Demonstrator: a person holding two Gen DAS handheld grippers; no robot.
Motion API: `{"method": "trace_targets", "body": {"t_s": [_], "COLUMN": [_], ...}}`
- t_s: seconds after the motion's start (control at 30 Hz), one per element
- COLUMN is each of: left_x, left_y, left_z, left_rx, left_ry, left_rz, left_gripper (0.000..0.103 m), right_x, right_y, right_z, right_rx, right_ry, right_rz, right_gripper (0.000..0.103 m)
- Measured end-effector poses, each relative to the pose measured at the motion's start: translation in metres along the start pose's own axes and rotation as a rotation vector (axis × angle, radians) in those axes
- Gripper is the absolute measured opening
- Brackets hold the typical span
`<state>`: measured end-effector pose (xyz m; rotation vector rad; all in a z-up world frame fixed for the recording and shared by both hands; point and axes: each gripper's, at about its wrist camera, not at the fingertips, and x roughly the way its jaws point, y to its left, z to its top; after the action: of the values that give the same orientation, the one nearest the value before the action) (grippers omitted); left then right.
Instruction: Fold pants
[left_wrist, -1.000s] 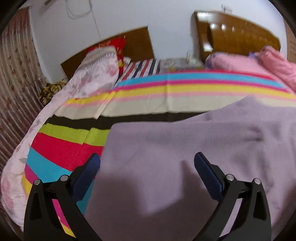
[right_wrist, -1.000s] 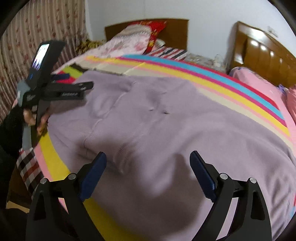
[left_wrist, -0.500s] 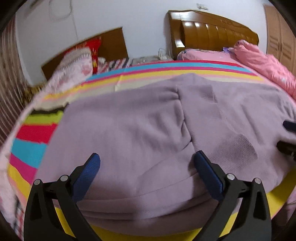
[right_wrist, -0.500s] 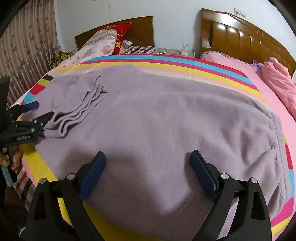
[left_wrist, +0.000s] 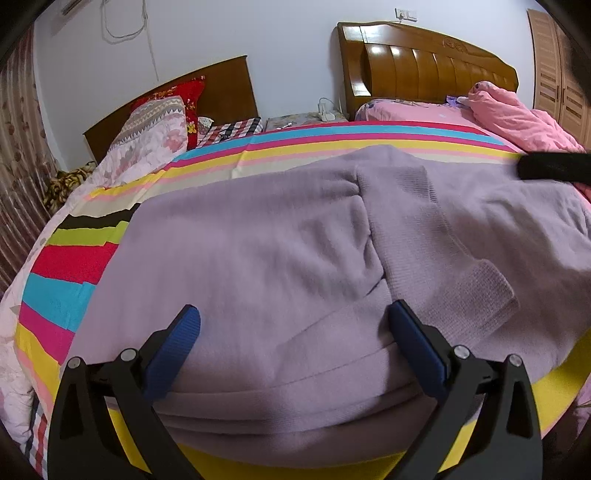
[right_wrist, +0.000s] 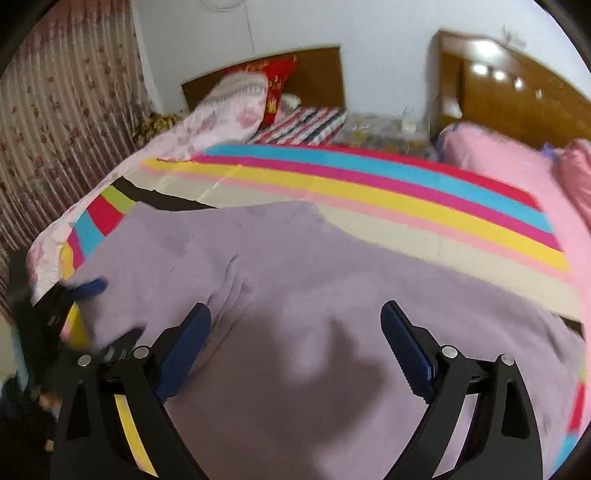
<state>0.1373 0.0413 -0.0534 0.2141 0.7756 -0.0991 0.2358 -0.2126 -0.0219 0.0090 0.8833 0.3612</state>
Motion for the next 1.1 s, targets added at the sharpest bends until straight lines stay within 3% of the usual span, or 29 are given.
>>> {"method": "trace_targets", "body": {"t_s": [0.07, 0.1, 0.13, 0.2, 0.33, 0.47, 0.6, 0.77, 0.87, 0.9, 1.0, 1.1], "left_x": [-0.004, -0.01, -0.018, -0.038, -0.026, 0.06, 0.13, 0.131, 0.125, 0.122, 0.113, 0.11], "left_y": [0.003, 0.005, 0.006, 0.003, -0.031, -0.084, -0.106, -0.061, -0.06, -0.061, -0.062, -0.068], "left_z": [0.005, 0.012, 0.019, 0.051, 0.114, 0.156, 0.148, 0.164, 0.169, 0.169, 0.172, 0.167], "left_rx": [-0.007, -0.006, -0.004, 0.028, 0.163, 0.278, 0.316, 0.135, 0.153, 0.165, 0.189, 0.198], "left_ry": [0.047, 0.058, 0.045, -0.023, -0.118, -0.005, 0.147, 0.207, 0.208, 0.199, 0.178, 0.172], "left_rz": [-0.031, -0.068, -0.111, -0.218, -0.216, -0.211, -0.197, -0.276, -0.244, -0.23, -0.198, -0.188], "left_gripper": [0.101, 0.101, 0.101, 0.101, 0.101, 0.101, 0.102, 0.102, 0.102, 0.102, 0.102, 0.102], "right_x": [0.029, 0.048, 0.054, 0.042, 0.007, 0.009, 0.034, 0.0, -0.017, -0.028, -0.039, -0.013], "right_y": [-0.015, -0.029, -0.036, -0.042, -0.061, -0.071, -0.069, -0.08, -0.068, -0.052, 0.002, 0.045], "right_z": [0.009, 0.007, 0.004, 0.005, 0.004, 0.006, -0.009, -0.03, -0.032, -0.029, -0.023, -0.035], "right_rx": [0.033, 0.059, 0.065, 0.077, 0.158, 0.101, -0.014, -0.097, -0.145, -0.161, -0.231, -0.378], "right_ry": [0.075, 0.143, 0.155, 0.114, 0.01, 0.059, 0.207, 0.226, 0.223, 0.173, 0.106, 0.189], "right_rz": [-0.037, -0.037, -0.043, -0.035, -0.063, -0.17, -0.161, -0.145, -0.284, -0.235, 0.065, 0.145], "right_gripper": [0.09, 0.091, 0.09, 0.09, 0.09, 0.09, 0.091, 0.091, 0.092, 0.092, 0.092, 0.092]}}
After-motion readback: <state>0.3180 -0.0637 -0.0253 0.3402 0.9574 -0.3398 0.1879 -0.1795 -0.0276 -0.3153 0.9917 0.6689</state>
